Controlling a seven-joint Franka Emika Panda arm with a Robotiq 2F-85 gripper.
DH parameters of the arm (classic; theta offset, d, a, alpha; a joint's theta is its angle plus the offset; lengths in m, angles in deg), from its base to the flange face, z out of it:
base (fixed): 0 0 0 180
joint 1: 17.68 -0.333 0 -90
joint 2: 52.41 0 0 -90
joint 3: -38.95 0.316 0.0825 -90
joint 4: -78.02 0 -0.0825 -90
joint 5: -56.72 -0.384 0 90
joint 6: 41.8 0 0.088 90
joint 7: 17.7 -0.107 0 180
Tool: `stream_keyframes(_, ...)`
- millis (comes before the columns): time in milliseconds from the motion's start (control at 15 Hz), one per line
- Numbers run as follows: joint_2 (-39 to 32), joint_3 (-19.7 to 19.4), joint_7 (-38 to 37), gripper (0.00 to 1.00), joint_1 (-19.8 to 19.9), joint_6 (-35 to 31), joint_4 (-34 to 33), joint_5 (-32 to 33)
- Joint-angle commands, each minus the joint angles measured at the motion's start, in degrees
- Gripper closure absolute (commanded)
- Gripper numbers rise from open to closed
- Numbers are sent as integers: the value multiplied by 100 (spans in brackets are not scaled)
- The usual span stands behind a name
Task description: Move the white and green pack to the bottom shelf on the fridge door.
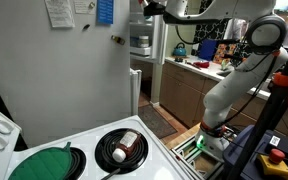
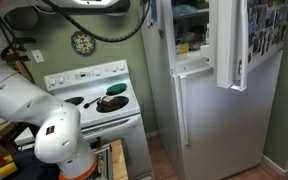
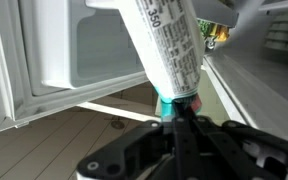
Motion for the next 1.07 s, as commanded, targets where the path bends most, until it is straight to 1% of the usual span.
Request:
stream_keyframes(0, 471, -178, 638, 100, -96, -30, 608, -609)
stream_keyframes(333, 729, -214, 1287, 100, -41, -26, 1029, -1294)
stream_keyframes(800, 936, -159, 2245, 100, 11, -31, 1443, -2290)
stream_keyframes(867, 954, -141, 2368, 100, 40, -39, 1489, -2413)
stream_keyframes(933, 985, -59, 2385, 100, 200, -56, 1499, -2344)
stream_keyframes(1000, 785, 34, 2252, 99, 304, -118, 1313, -2371)
